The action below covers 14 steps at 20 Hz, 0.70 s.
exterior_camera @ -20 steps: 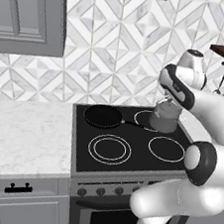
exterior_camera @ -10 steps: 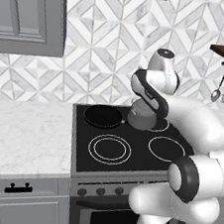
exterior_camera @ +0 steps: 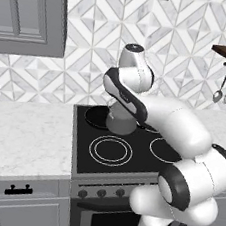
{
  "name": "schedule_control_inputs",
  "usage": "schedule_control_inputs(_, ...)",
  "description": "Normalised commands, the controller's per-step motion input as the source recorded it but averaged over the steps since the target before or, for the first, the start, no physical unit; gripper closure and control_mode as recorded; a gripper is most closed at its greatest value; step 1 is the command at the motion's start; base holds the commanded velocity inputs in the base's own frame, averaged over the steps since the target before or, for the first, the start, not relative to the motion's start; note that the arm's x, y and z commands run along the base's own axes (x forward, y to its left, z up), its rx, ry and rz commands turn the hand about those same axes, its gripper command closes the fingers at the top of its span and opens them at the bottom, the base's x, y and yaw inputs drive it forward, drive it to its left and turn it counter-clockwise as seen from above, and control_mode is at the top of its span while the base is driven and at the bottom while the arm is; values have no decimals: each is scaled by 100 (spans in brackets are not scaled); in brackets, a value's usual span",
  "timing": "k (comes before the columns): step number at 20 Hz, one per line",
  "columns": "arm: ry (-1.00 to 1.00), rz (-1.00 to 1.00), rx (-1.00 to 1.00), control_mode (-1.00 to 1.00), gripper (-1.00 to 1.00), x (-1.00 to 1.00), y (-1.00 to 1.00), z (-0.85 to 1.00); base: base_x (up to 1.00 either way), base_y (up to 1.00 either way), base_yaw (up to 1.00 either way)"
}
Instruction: Pick the kettle from the counter and place it on a stove burner. Then turn the burner on.
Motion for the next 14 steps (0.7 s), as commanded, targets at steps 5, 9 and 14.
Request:
schedule_control_inputs(5, 0, 9, 9, -100, 100, -20, 43, -51, 0, 0, 0)
schedule_control_inputs(9, -12, 3, 4, -100, 100, -8, 4, -65, 0, 0, 0)
schedule_control_inputs(14, -6, 0, 0, -100, 100, 0, -3, -34, 0, 0, 0)
